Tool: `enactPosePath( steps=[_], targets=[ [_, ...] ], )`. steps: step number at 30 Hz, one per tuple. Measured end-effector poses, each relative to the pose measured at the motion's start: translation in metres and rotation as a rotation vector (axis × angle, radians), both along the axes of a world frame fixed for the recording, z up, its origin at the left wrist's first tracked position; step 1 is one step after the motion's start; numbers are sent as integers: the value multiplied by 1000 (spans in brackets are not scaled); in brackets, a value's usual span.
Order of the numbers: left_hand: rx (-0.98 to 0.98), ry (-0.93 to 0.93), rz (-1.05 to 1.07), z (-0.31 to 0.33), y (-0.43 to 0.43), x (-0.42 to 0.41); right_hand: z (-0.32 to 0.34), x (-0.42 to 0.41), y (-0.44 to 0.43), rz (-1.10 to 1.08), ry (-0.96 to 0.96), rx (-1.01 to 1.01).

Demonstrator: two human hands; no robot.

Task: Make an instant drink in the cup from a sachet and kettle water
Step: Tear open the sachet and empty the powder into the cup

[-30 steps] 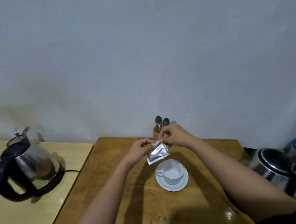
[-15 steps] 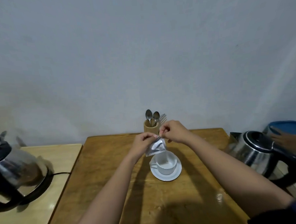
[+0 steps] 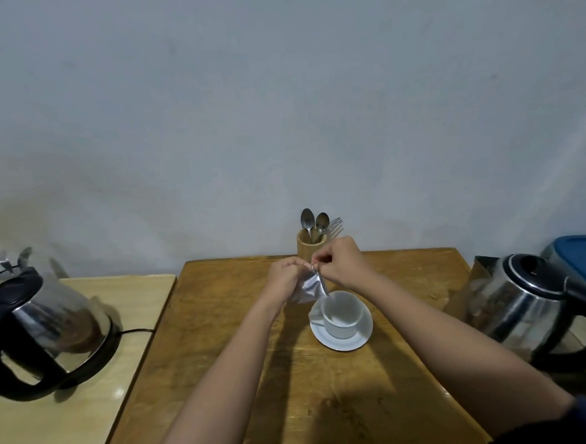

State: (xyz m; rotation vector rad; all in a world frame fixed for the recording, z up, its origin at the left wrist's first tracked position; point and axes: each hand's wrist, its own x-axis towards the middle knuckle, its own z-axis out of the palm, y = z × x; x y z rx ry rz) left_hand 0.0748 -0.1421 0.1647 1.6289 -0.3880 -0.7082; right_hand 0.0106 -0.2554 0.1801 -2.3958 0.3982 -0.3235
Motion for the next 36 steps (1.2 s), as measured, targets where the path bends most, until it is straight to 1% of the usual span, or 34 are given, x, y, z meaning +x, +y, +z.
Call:
enactPosePath(
  steps=[3, 7, 9, 12, 15, 19, 23, 28, 30, 33, 36],
  targets=[
    [17, 13, 13, -3, 1, 5, -1, 2, 3, 79, -38, -120],
    [32, 13, 83, -9, 4, 16, -8, 5, 12, 243, -114, -357],
    [37, 12, 97, -10, 8, 20, -7, 5, 16, 269, -132, -418],
    [24, 24, 144, -12, 14, 26, -8, 6, 19, 343, -187, -486],
    [39, 54, 230, -19, 19, 36, -8, 8, 24, 451, -189, -520],
    [23, 62, 338, -27, 29, 47, -14, 9, 28, 527, -197, -543],
    [-47, 89, 419, -34, 36, 52, -16, 14, 32, 569, -260, -596],
    [-159, 93, 495, -35, 40, 56, -14, 20, 39, 585, -409, -753],
    [-210, 92, 480, -35, 44, 60, -14, 21, 42, 572, -469, -769],
    [-249, 107, 510, -38, 55, 65, -15, 22, 43, 536, -551, -686],
    [-262, 145, 597, -44, 69, 74, -12, 23, 43, 528, -536, -589]
  ],
)
